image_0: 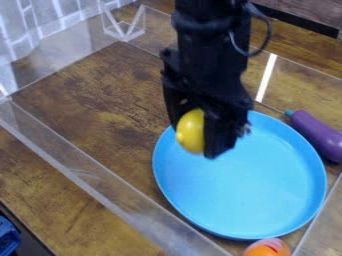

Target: Put the lemon on the blue tray

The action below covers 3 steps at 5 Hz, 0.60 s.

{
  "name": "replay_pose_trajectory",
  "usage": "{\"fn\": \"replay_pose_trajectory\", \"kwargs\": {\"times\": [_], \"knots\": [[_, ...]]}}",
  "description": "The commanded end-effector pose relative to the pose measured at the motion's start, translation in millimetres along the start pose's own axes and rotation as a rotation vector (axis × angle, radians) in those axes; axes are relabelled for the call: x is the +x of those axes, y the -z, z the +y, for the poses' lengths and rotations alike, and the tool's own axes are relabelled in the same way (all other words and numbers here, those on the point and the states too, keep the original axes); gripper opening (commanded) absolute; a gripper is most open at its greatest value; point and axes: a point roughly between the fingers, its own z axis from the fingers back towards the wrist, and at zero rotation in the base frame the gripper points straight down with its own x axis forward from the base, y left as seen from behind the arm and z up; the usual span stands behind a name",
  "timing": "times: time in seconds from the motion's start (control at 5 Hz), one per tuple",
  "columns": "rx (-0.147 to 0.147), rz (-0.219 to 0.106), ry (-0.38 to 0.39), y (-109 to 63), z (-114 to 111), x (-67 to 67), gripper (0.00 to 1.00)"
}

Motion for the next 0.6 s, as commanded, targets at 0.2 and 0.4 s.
{"fn": "replay_pose_trajectory", "kwargs": {"times": [0.2, 0.4], "knots": [[0.017, -0.043, 0.000, 23.3, -6.9, 5.8, 0.00], [0.021, -0.042, -0.007, 38.7, 4.0, 10.4, 0.00]]}}
